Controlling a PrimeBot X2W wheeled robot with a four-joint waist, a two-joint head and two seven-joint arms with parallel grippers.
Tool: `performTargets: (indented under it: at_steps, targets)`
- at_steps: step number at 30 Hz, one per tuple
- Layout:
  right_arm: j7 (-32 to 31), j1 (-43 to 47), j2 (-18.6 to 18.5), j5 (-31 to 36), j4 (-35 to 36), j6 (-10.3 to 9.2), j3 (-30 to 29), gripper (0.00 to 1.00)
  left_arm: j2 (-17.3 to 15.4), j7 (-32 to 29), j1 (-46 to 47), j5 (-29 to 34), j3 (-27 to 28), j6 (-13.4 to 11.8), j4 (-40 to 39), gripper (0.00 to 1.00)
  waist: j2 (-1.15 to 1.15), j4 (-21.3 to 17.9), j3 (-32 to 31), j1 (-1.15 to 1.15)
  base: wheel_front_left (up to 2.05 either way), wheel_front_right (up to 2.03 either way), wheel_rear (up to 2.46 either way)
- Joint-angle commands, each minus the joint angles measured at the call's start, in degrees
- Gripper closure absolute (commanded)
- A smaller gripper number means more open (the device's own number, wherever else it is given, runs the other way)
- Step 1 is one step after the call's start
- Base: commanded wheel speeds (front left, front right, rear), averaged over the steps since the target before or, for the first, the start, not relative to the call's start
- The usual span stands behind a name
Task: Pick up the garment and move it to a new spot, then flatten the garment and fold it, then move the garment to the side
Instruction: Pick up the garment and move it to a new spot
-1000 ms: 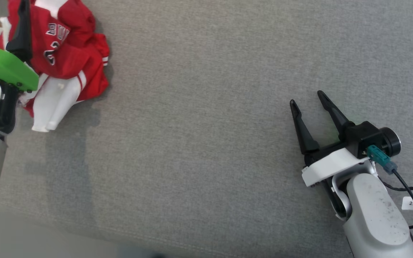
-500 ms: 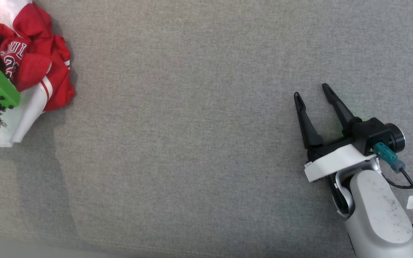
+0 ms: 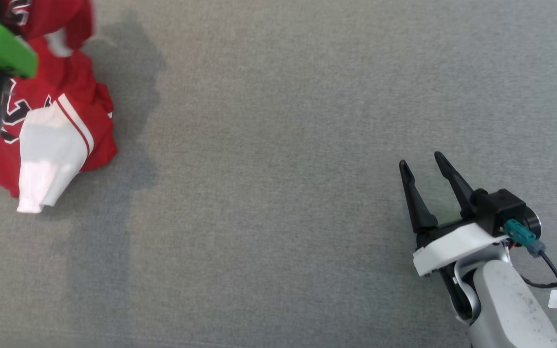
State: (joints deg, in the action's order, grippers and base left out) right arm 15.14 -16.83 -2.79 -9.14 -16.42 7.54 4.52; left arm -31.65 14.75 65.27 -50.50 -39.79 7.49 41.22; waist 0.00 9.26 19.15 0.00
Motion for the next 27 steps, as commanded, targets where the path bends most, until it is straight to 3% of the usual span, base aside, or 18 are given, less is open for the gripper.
performTargets:
  at_steps: [1,11,20,21,22,27]
  targets:
    - [0.02,1.28,-0.24,-0.69,0.02,-0.1,-0.09,0.0,0.97,0.39,0.83,0.25,-0.01,0.0,-1.83,1.0,0.0,-3.18,-3.59,0.0,0.0,0.0,0.0]
    - [0.03,4.23,-0.21,-2.41,0.9,-0.1,-0.03,0.0,11.19,0.45,-6.95,-0.43,-1.1,-1.45,-15.43,1.0,0.0,-12.96,-6.56,0.0,0.0,0.0,0.0]
    - [0.03,5.06,-0.21,-3.13,1.21,-0.1,-0.04,0.0,20.04,0.41,-17.63,0.36,-2.78,-2.48,-13.66,1.0,0.0,-20.62,-6.21,0.0,0.0,0.0,0.0]
    - [0.03,5.3,-0.2,-3.13,1.23,-0.1,-0.17,0.0,20.57,0.41,-19.14,1.06,-2.74,-2.6,-12.77,0.37,0.0,-20.94,-6.28,0.0,0.0,0.0,0.0]
    - [0.03,5.5,-0.2,-3.09,1.26,-0.1,-0.32,0.0,20.82,0.41,-20.2,1.97,-2.54,-2.74,-12.12,0.0,0.0,-21.09,-6.31,0.0,0.0,0.0,0.0]
    - [0.03,6.01,-0.2,-2.93,1.16,-0.1,-1.23,0.0,20.73,0.41,-27.57,8.59,2.44,-4.6,-9.89,0.0,0.0,-20.6,-7.28,0.0,0.0,0.0,0.0]
